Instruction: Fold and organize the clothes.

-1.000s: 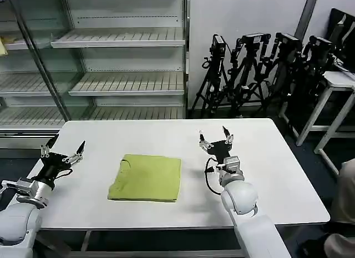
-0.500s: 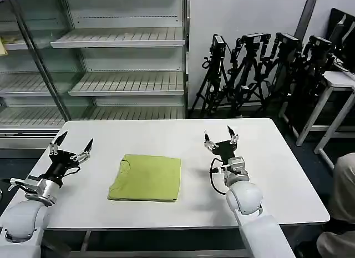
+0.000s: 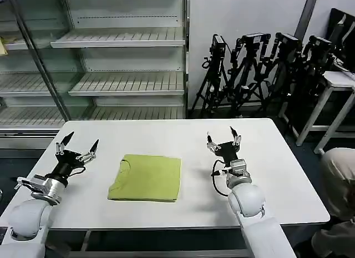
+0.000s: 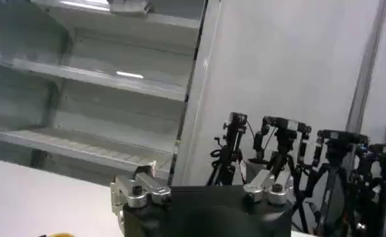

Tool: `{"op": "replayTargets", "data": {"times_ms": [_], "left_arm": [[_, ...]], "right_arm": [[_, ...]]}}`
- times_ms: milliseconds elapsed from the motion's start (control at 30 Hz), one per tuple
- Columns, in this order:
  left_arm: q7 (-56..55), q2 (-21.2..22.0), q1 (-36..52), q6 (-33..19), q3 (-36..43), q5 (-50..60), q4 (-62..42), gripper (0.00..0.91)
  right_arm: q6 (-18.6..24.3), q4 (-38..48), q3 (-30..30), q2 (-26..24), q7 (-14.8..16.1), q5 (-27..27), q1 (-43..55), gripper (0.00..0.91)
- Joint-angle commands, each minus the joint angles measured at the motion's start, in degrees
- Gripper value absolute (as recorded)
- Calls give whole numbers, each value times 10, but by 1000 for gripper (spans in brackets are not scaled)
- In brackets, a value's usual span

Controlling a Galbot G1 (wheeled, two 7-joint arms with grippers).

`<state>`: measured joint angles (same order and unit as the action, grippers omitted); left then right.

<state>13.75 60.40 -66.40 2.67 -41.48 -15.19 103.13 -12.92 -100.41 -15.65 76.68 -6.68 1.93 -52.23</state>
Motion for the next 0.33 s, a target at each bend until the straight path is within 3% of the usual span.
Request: {"op": "replayTargets", "data": {"times_ms": [33, 333], "left_arm": [[-1, 4, 4, 4, 12, -1, 0, 907], [1, 10, -6, 25, 6, -14, 11, 907]], "right_arm": [[3, -7, -2, -1, 2, -9, -7, 907], [8, -7, -4, 1, 4, -11, -12, 907]]}}
